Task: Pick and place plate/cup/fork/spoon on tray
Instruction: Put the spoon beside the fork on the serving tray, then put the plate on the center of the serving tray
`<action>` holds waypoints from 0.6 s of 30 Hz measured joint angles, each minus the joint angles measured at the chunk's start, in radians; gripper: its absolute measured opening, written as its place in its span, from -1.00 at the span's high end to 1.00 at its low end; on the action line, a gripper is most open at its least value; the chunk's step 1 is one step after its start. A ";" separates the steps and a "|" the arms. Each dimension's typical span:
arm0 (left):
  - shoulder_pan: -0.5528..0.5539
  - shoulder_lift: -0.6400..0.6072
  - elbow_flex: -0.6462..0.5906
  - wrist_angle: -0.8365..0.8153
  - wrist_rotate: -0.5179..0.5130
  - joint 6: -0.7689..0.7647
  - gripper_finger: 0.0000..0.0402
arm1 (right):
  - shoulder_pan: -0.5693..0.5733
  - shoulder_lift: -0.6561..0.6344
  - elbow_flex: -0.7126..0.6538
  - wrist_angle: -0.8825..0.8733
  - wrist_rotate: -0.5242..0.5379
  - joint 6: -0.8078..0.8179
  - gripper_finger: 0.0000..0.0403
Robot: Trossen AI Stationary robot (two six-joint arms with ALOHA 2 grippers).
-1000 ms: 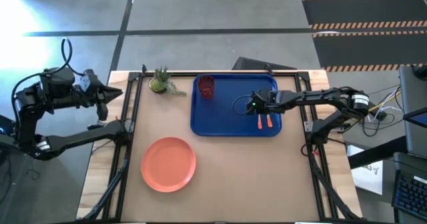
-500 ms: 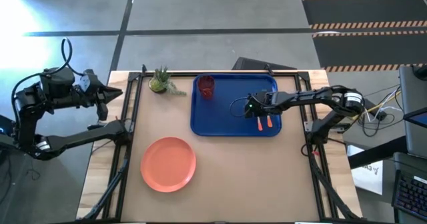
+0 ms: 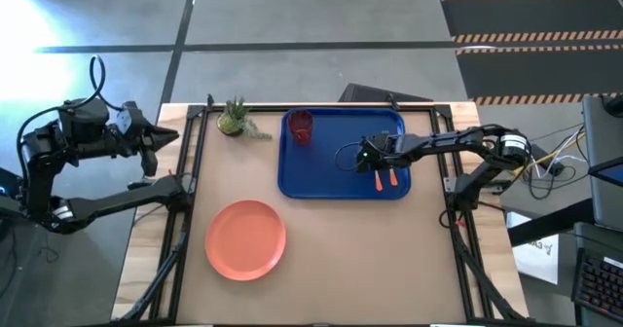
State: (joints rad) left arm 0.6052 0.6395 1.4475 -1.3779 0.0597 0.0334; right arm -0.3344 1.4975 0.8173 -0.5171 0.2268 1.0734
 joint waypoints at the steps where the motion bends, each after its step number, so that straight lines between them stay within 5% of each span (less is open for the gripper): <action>1: 0.000 0.000 0.000 0.000 0.000 0.000 0.90 | 0.000 0.000 0.000 0.000 0.000 0.004 0.96; 18: 0.000 0.000 0.000 0.000 -0.002 0.000 0.90 | 0.000 0.000 0.000 0.011 0.010 0.007 0.70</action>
State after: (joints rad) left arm 0.6052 0.6395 1.4475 -1.3781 0.0582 0.0335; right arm -0.3344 1.4972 0.8173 -0.5064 0.2363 1.0809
